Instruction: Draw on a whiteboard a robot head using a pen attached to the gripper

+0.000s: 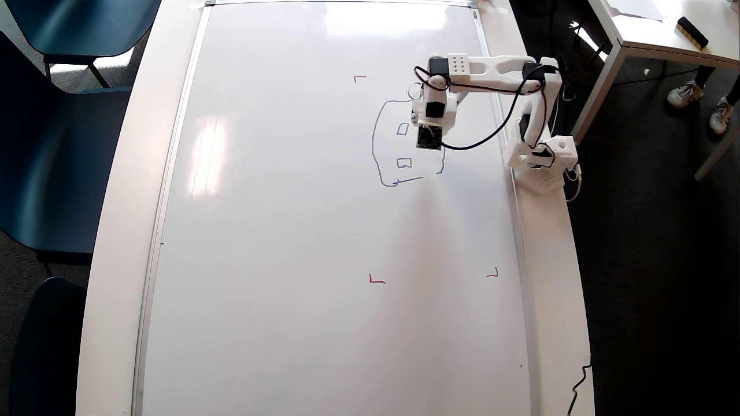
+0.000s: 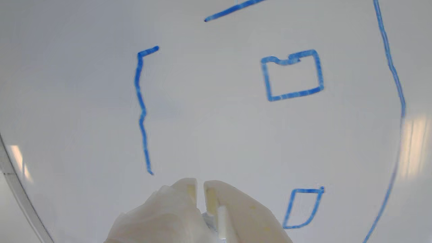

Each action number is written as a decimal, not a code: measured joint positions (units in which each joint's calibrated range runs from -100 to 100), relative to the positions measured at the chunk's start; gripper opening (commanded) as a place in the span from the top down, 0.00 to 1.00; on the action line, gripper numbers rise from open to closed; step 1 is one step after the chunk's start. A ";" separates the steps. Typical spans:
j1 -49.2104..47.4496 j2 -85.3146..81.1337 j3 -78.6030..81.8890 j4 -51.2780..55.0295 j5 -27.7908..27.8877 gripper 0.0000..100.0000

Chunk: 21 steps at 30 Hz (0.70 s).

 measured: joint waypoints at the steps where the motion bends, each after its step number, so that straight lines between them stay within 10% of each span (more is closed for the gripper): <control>1: 0.38 -0.76 1.46 -0.42 0.00 0.99; 21: 0.08 2.03 4.66 -5.24 0.00 0.99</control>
